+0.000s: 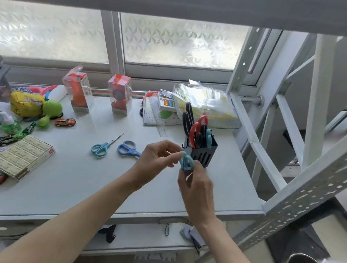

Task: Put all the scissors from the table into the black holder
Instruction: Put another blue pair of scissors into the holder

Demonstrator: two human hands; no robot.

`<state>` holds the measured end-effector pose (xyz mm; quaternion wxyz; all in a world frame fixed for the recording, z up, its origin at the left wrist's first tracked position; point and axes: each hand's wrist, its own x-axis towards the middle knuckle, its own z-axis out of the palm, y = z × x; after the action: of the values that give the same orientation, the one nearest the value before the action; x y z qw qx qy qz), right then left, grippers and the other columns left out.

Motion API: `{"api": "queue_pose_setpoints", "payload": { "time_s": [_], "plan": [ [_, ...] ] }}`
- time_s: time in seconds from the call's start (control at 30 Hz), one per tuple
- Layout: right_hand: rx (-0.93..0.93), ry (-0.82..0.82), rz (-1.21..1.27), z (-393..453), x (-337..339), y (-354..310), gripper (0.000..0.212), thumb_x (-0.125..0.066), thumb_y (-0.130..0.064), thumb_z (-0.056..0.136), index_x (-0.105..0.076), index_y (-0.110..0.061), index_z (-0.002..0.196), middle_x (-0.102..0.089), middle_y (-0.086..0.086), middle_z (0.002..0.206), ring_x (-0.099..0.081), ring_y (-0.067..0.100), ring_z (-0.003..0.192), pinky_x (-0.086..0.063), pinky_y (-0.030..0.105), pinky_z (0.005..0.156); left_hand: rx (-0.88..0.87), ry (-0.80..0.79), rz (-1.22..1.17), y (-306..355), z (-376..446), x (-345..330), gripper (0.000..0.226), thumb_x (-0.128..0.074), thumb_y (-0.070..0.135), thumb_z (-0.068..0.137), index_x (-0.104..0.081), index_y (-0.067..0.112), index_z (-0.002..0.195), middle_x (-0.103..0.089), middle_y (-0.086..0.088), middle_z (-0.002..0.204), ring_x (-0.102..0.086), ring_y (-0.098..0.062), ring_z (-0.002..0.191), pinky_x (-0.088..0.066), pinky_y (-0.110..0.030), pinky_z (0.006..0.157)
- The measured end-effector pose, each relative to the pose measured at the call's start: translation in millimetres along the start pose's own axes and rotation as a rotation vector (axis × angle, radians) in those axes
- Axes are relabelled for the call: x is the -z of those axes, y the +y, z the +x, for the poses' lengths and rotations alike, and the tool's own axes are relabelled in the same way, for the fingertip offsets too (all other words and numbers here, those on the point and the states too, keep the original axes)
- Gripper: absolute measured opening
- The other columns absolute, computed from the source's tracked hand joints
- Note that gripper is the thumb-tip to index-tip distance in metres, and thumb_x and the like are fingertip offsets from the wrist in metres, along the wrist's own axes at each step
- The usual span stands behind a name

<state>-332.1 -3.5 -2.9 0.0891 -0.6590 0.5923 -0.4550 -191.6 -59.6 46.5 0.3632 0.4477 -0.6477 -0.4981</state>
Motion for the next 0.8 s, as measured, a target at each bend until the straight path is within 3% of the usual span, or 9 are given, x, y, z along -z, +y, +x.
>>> {"api": "queue_pose_setpoints", "payload": {
  "time_s": [0.1, 0.2, 0.27, 0.33, 0.4, 0.47, 0.63, 0.8],
  "plan": [
    [-0.010, 0.094, 0.096, 3.7, 30.5, -1.0, 0.010, -0.056, -0.021, 0.095, -0.052, -0.012, 0.098, -0.059, 0.001, 0.072, -0.058, 0.011, 0.056, -0.050, 0.019, 0.056, -0.024, 0.063, -0.011, 9.6, 1.8, -8.5, 0.015, -0.063, 0.025, 0.093, -0.068, 0.011, 0.098, -0.070, -0.006, 0.089, -0.066, -0.010, 0.076, -0.058, -0.025, 0.071],
    [-0.009, 0.287, 0.071, 20.5, 62.8, -3.6, 0.010, -0.060, -0.013, 0.093, -0.053, -0.008, 0.097, -0.058, -0.002, 0.073, -0.058, -0.003, 0.064, -0.045, 0.006, 0.063, 0.072, 0.205, 0.069, 5.1, 11.1, -14.2, 0.018, -0.059, 0.022, 0.095, -0.061, 0.009, 0.108, -0.064, -0.008, 0.099, -0.064, -0.016, 0.080, -0.055, -0.023, 0.067],
    [-0.021, 0.432, 0.054, 39.0, 78.6, -4.6, 0.010, -0.060, -0.012, 0.094, -0.054, -0.006, 0.098, -0.056, -0.005, 0.076, -0.056, -0.008, 0.065, -0.042, 0.002, 0.065, 0.143, 0.203, 0.115, -1.8, 20.5, -18.6, 0.037, -0.064, 0.022, 0.092, -0.052, 0.011, 0.125, -0.057, -0.007, 0.115, -0.063, -0.020, 0.088, -0.055, -0.025, 0.068],
    [-0.035, 0.504, 0.087, 60.5, 87.0, -4.6, 0.012, -0.059, -0.015, 0.095, -0.054, -0.006, 0.100, -0.058, -0.005, 0.081, -0.058, -0.005, 0.064, -0.048, 0.010, 0.065, 0.163, 0.145, 0.159, -8.2, 31.3, -24.9, 0.063, -0.071, 0.021, 0.086, -0.041, 0.015, 0.141, -0.048, -0.004, 0.126, -0.064, -0.026, 0.096, -0.058, -0.031, 0.072],
    [-0.047, 0.498, 0.116, 79.4, 86.9, -3.2, 0.015, -0.056, -0.019, 0.097, -0.056, -0.005, 0.103, -0.063, -0.001, 0.085, -0.064, 0.004, 0.067, -0.057, 0.021, 0.065, 0.173, 0.098, 0.208, -11.2, 41.1, -32.2, 0.083, -0.077, 0.024, 0.077, -0.033, 0.018, 0.147, -0.044, -0.006, 0.135, -0.063, -0.031, 0.108, -0.058, -0.041, 0.085],
    [-0.056, 0.458, 0.095, 93.2, 79.8, 0.3, 0.017, -0.055, -0.020, 0.097, -0.058, -0.005, 0.104, -0.068, 0.004, 0.086, -0.068, 0.012, 0.069, -0.060, 0.028, 0.068, 0.173, 0.082, 0.240, -11.0, 47.8, -38.0, 0.089, -0.080, 0.030, 0.069, -0.037, 0.018, 0.145, -0.045, -0.006, 0.141, -0.060, -0.034, 0.115, -0.053, -0.050, 0.095],
    [-0.026, 0.330, -0.102, 103.5, 53.2, 14.6, 0.017, -0.057, -0.019, 0.095, -0.062, -0.004, 0.100, -0.068, 0.009, 0.081, -0.065, 0.017, 0.068, -0.056, 0.031, 0.069, 0.084, 0.101, 0.290, -8.8, 56.0, -42.4, 0.052, -0.078, 0.024, 0.073, -0.054, 0.017, 0.119, -0.059, -0.003, 0.120, -0.064, -0.031, 0.103, -0.055, -0.050, 0.089],
    [-0.085, 0.221, -0.221, 93.4, 40.3, 24.8, 0.039, -0.046, -0.034, 0.100, -0.066, -0.004, 0.086, -0.062, 0.007, 0.072, -0.057, 0.023, 0.062, -0.040, 0.028, 0.060, 0.047, 0.079, 0.304, -7.8, 57.2, -37.0, 0.045, -0.077, 0.023, 0.075, -0.055, 0.021, 0.114, -0.062, -0.002, 0.119, -0.066, -0.029, 0.097, -0.056, -0.049, 0.086]
  ]
}}
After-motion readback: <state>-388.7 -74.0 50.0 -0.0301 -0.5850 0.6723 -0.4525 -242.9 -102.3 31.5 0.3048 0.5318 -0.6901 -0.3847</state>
